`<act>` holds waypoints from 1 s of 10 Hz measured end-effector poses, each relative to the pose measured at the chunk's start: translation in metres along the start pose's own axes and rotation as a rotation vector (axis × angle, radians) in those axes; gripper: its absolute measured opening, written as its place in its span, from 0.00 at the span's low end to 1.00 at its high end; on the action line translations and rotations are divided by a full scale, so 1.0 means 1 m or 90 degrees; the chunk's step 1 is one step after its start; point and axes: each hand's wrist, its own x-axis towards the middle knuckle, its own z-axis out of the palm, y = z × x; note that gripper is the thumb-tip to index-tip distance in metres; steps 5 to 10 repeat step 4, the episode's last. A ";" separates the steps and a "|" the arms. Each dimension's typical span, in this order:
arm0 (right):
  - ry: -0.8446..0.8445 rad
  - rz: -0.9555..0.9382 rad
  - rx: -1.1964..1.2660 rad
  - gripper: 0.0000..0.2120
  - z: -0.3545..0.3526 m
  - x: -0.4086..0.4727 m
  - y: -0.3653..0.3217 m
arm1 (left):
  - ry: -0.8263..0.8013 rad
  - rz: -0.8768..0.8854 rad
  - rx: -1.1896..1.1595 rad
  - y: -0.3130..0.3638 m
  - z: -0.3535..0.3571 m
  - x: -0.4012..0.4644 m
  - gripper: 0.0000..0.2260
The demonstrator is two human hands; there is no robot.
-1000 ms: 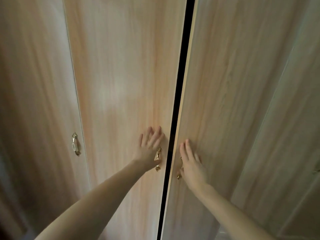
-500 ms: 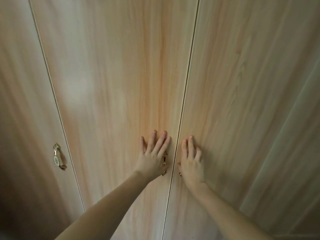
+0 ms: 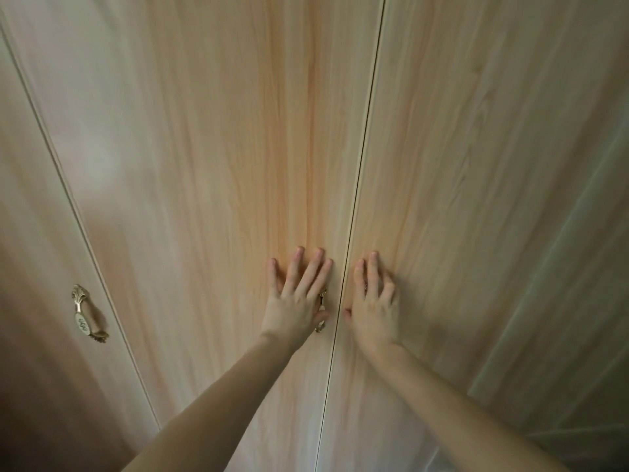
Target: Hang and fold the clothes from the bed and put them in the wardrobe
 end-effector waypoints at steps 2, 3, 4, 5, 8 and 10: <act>-0.124 -0.028 0.053 0.43 -0.045 0.000 0.008 | -0.081 -0.034 0.007 0.014 -0.045 -0.004 0.40; -0.157 -0.058 0.107 0.36 -0.076 -0.005 0.023 | -0.087 -0.051 -0.035 0.017 -0.072 -0.011 0.33; -0.176 -0.057 0.120 0.31 -0.105 -0.016 0.033 | -0.129 -0.067 -0.064 0.021 -0.090 -0.021 0.31; -0.176 -0.057 0.120 0.31 -0.105 -0.016 0.033 | -0.129 -0.067 -0.064 0.021 -0.090 -0.021 0.31; -0.176 -0.057 0.120 0.31 -0.105 -0.016 0.033 | -0.129 -0.067 -0.064 0.021 -0.090 -0.021 0.31; -0.176 -0.057 0.120 0.31 -0.105 -0.016 0.033 | -0.129 -0.067 -0.064 0.021 -0.090 -0.021 0.31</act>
